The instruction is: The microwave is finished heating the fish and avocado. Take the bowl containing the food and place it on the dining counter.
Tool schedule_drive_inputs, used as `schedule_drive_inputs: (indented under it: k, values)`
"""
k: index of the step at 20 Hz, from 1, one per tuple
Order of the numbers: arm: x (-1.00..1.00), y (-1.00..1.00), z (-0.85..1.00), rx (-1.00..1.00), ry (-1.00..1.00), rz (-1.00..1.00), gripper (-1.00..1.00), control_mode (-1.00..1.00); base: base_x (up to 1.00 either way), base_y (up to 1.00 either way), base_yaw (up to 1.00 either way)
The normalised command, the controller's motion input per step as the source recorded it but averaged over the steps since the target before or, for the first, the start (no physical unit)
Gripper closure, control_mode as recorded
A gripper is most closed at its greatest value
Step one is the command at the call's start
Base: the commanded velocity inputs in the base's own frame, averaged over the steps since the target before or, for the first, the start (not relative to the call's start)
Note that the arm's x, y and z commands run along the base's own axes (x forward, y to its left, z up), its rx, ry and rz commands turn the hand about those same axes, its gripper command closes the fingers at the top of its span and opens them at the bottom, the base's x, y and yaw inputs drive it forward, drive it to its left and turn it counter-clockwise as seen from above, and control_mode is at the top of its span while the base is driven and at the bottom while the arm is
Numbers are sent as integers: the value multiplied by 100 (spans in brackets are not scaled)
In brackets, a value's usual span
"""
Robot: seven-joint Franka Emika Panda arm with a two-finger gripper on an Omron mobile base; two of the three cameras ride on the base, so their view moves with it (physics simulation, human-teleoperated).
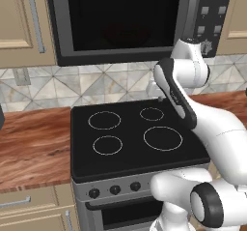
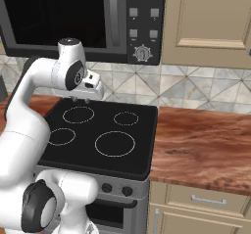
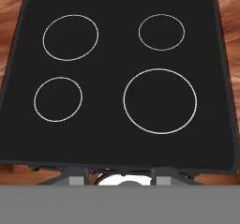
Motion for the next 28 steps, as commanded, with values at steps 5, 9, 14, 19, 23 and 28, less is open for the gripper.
schedule_drive_inputs:
  k: [5,9,14,19,23,28]
  values:
    - [-7,0,0,0,0,0,-100,-100,0,0,0]
    - [-21,0,4,0,-5,0,-100,-100,0,0,0]
    - [-42,0,35,0,-24,3,-100,-100,0,0,0]
    - [-56,-7,60,0,-43,7,-100,-100,0,0,0]
    - [-46,-21,69,0,-52,4,-100,-100,0,0,0]
    - [-28,-29,83,0,-60,0,-100,-100,0,0,0]
